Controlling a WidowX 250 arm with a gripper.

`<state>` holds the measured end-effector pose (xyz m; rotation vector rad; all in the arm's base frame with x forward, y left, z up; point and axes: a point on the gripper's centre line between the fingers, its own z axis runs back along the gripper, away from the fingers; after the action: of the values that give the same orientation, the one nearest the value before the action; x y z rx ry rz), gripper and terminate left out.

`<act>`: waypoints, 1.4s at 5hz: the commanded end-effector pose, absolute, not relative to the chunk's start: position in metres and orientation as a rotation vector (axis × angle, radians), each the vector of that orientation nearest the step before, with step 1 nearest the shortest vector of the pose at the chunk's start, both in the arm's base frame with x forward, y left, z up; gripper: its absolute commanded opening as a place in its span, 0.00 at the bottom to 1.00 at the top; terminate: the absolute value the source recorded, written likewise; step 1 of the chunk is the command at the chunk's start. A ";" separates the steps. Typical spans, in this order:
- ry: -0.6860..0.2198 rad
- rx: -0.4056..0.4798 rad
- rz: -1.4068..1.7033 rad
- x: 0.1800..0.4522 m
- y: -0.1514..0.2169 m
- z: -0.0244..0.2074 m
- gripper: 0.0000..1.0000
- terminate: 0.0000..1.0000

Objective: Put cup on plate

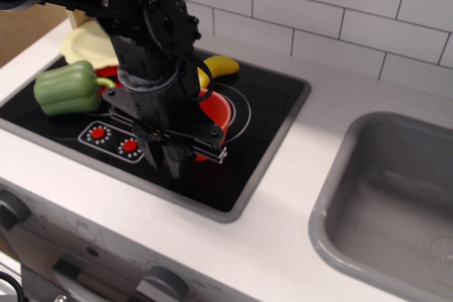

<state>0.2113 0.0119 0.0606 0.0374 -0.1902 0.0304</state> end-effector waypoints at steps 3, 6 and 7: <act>-0.271 0.056 0.391 0.253 0.056 0.113 0.00 0.00; -0.293 0.035 0.649 0.280 0.092 0.123 0.00 0.00; -0.303 0.035 0.700 0.282 0.100 0.126 0.00 0.00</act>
<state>0.2830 0.0931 0.1105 0.0360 -0.2585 0.6970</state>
